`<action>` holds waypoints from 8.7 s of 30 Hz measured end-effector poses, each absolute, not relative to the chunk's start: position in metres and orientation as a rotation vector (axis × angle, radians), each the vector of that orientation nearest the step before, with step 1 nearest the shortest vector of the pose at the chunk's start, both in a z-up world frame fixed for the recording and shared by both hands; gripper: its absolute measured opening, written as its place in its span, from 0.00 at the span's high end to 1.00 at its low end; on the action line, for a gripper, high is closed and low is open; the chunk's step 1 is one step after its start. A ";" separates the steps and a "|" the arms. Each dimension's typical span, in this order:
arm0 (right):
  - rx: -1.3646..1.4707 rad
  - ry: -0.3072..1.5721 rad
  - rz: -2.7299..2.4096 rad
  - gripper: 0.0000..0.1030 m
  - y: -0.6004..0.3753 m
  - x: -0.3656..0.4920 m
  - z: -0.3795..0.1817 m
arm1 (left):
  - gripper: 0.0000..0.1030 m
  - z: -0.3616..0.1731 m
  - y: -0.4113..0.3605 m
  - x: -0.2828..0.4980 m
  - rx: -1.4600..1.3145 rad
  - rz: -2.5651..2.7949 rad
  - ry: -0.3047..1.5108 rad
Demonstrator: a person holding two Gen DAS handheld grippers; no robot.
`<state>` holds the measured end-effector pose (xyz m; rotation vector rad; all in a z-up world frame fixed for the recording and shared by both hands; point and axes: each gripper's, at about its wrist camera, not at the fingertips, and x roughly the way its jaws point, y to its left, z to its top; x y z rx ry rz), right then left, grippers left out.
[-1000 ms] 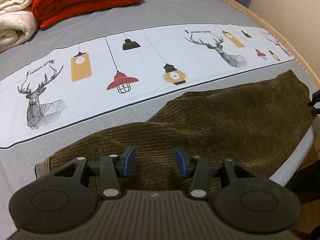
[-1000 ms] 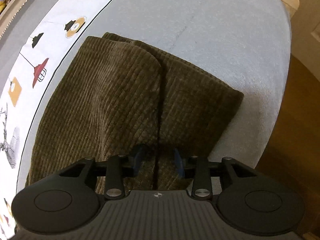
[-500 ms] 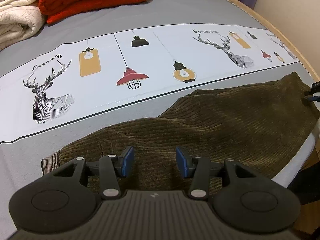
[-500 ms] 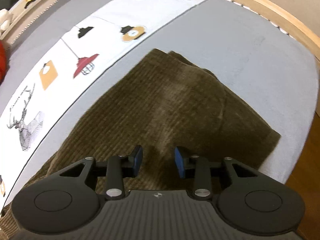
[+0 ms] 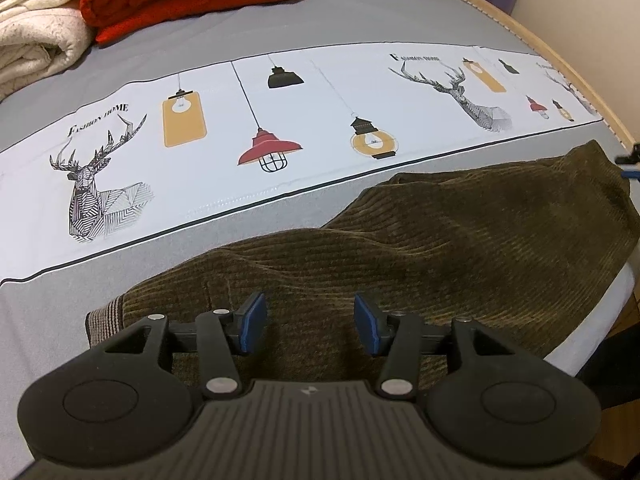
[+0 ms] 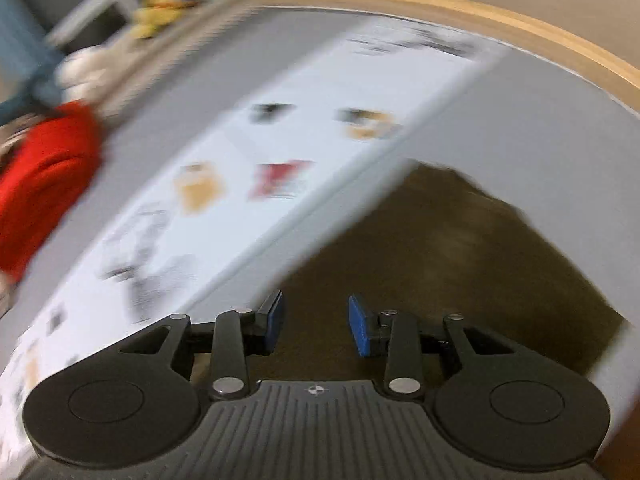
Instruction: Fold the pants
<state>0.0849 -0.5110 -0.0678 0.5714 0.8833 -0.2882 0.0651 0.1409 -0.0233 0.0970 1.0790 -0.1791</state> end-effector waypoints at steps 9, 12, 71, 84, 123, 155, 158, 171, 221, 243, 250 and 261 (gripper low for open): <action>0.601 1.103 -0.570 0.51 -0.543 0.072 -0.108 | 0.44 -0.026 0.137 0.068 0.112 -0.181 1.090; 0.535 1.068 -0.463 0.49 -0.526 0.081 -0.100 | 0.43 -0.028 0.133 0.069 0.127 -0.188 1.094; 0.738 1.018 -0.620 0.47 -0.583 0.047 -0.111 | 0.41 -0.038 0.112 0.081 0.204 -0.215 1.115; 0.726 0.948 -0.486 0.92 -0.590 0.058 -0.113 | 0.41 -0.038 0.106 0.086 0.216 -0.226 1.117; 0.226 1.208 -0.684 0.81 -0.610 0.060 -0.107 | 0.38 -0.046 0.110 0.086 0.237 -0.211 1.142; 0.115 0.853 -0.507 0.88 -0.597 0.141 -0.100 | 0.23 -0.045 0.245 0.072 -0.022 0.228 1.189; 0.127 0.891 -0.507 0.79 -0.599 0.140 -0.100 | 0.24 -0.056 0.254 0.066 -0.024 0.250 1.238; 0.167 0.849 -0.479 0.55 -0.574 0.093 -0.059 | 0.47 -0.031 0.212 0.059 0.212 0.166 1.040; 0.896 1.035 -0.628 0.34 -0.636 0.021 -0.122 | 0.34 -0.018 0.142 0.100 0.190 0.045 1.015; 0.868 1.000 -0.687 0.31 -0.639 0.033 -0.128 | 0.34 -0.023 0.146 0.105 0.192 0.057 1.031; 0.825 0.960 -0.605 0.82 -0.630 0.039 -0.116 | 0.34 -0.019 0.154 0.105 0.176 0.058 1.021; 0.479 0.722 -0.515 0.86 -0.523 0.039 -0.009 | 0.34 0.004 0.150 0.098 0.122 0.024 0.964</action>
